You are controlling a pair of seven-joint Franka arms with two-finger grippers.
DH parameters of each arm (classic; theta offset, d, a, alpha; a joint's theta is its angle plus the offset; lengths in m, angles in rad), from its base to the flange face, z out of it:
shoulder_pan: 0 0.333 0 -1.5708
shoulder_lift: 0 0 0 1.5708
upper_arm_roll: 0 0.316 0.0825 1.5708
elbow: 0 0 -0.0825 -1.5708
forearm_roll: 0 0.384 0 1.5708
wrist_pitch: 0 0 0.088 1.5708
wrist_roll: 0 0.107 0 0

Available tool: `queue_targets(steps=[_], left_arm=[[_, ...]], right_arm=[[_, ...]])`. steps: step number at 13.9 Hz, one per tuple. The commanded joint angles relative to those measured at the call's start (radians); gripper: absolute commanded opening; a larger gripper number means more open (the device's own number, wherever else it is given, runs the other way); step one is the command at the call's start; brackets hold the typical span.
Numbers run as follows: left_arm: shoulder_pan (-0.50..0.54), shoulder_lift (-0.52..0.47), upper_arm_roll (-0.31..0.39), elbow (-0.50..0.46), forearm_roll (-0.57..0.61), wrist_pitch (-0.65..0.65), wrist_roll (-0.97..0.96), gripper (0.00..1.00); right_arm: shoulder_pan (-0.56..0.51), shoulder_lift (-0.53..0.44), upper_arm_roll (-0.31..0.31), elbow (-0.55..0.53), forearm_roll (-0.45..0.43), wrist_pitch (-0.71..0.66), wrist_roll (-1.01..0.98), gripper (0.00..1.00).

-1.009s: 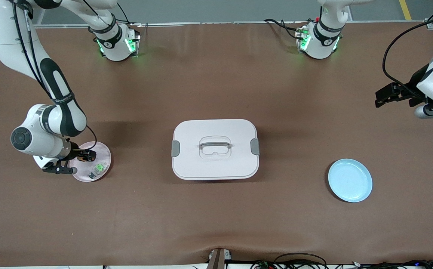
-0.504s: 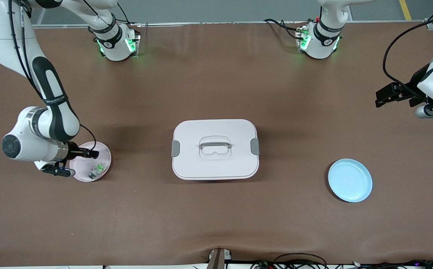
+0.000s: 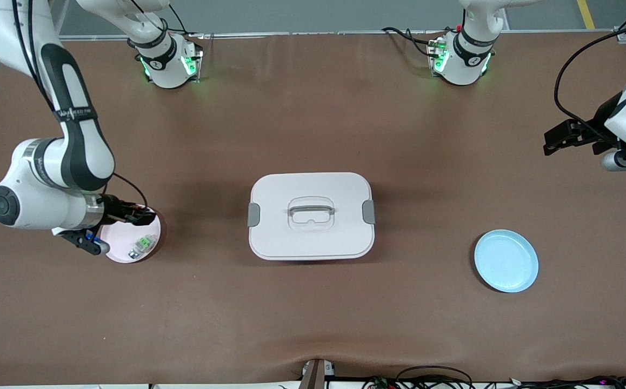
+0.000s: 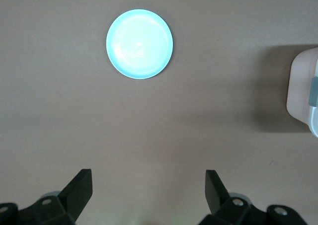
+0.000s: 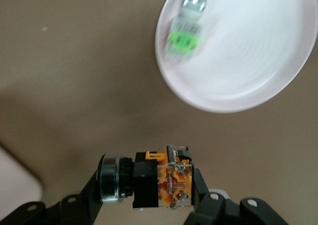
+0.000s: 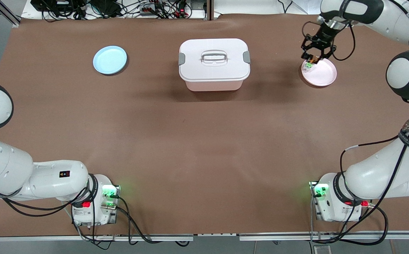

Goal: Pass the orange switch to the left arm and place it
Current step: 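Lift the switch over the white box while the left gripper approaches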

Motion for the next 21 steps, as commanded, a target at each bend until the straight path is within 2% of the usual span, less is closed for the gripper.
queue_targets(steps=[1,6,11,13,16,18,21], left_arm=[[0.007,-0.010,-0.004,0.004,0.015,-0.005,0.018,1.00],[0.007,-0.010,-0.004,0.010,0.004,-0.005,0.055,1.00],[0.020,-0.010,0.008,0.011,-0.074,-0.005,0.160,1.00],[0.022,-0.006,0.009,0.013,-0.146,-0.005,0.150,1.00],[0.019,0.017,0.008,0.013,-0.227,0.002,0.133,1.00],[0.019,0.045,0.008,0.013,-0.324,0.003,0.132,1.00],[0.013,0.062,0.006,0.010,-0.416,0.003,0.136,1.00]], right_arm=[[0.081,-0.070,-0.005,-0.014,0.055,-0.029,0.195,0.00],[0.302,-0.070,-0.005,0.127,0.068,-0.060,0.619,0.00],[0.404,-0.053,-0.007,0.248,0.176,-0.051,0.849,0.00],[0.438,-0.028,-0.007,0.291,0.202,-0.043,0.969,0.00],[0.476,0.030,-0.005,0.415,0.217,-0.036,1.121,0.00],[0.493,0.057,-0.005,0.475,0.252,-0.023,1.185,0.00],[0.527,0.102,-0.005,0.535,0.288,0.056,1.285,0.00]])
